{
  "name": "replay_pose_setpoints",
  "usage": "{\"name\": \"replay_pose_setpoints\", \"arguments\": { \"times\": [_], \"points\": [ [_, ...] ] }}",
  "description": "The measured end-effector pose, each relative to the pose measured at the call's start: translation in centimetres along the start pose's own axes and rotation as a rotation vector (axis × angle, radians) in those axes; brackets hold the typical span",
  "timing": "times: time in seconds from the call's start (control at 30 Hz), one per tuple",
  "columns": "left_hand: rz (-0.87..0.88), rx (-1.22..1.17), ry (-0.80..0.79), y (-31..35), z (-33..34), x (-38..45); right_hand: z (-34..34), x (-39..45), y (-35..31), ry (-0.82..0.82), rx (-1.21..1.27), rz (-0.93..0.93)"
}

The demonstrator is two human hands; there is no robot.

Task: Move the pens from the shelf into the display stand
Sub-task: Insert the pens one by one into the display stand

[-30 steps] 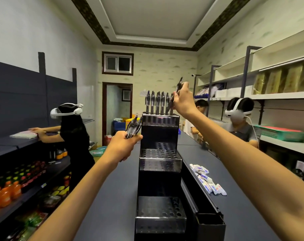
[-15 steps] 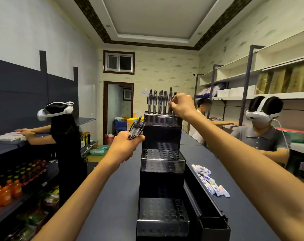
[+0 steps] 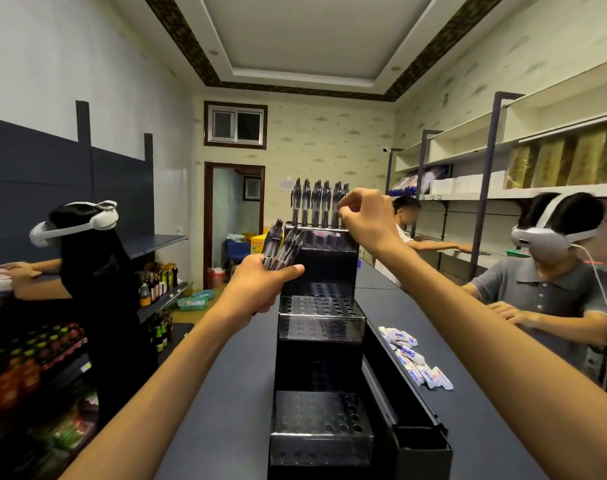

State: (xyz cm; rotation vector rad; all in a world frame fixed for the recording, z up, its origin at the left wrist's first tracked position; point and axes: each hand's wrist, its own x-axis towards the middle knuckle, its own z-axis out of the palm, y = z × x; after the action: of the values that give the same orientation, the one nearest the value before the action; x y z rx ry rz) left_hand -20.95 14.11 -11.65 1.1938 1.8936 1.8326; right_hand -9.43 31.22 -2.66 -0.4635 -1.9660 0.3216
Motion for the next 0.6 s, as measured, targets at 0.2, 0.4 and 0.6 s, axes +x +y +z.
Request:
{"name": "replay_pose_setpoints", "arguments": {
  "times": [0.2,0.4,0.6],
  "points": [
    [0.034,-0.092,-0.017,0.1,0.9,0.1,-0.2,-2.8,-1.1,-0.661,0.475,0.111],
    [0.057,-0.127,-0.067,0.1,1.7,0.1,0.9,-3.8,-0.6,-0.662,0.639,0.228],
    [0.068,-0.131,-0.045,0.3,1.5,0.1,1.1,-4.4,-0.3,-0.620,0.763,0.301]
  ]
}}
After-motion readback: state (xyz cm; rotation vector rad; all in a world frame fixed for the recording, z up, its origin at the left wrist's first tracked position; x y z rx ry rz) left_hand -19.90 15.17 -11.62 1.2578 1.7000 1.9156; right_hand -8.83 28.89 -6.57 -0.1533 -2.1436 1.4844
